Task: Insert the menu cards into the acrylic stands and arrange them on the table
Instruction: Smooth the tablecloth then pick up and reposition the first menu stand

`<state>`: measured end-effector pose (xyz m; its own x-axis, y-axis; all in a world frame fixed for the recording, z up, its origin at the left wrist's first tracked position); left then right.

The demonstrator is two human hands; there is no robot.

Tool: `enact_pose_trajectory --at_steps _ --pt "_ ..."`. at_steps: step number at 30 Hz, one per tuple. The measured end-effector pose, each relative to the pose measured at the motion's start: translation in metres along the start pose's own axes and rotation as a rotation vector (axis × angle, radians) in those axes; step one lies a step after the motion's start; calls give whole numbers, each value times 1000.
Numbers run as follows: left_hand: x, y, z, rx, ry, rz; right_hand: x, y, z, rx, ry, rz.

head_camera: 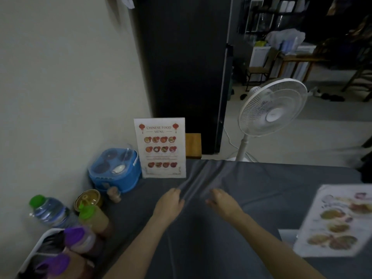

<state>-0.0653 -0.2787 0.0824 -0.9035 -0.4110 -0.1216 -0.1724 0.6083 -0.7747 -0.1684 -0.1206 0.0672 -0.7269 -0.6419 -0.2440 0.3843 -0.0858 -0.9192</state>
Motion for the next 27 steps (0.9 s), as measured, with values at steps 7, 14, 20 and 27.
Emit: enact_pose_trajectory --at_steps 7,14,20,27 --pt "-39 62 -33 323 59 108 -56 24 -37 -147 -79 56" --pt "-67 106 -60 433 -6 299 -106 19 -73 -150 -16 32" --pt "-70 131 -96 399 76 359 -139 10 -99 -132 81 52" --pt "-67 164 -132 307 165 446 -180 -1 -139 -47 258 46"
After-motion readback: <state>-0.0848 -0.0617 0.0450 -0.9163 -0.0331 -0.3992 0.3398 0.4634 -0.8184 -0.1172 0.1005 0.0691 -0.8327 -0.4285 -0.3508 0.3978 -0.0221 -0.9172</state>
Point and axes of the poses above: each hand's wrist, its own x-axis towards the middle knuckle, its own y-axis out of the palm, z = x × y, the point moved 5 cm from there along x, towards the middle knuckle, and after that the axes turned 13 degrees about -x, right-handed, at the moved point
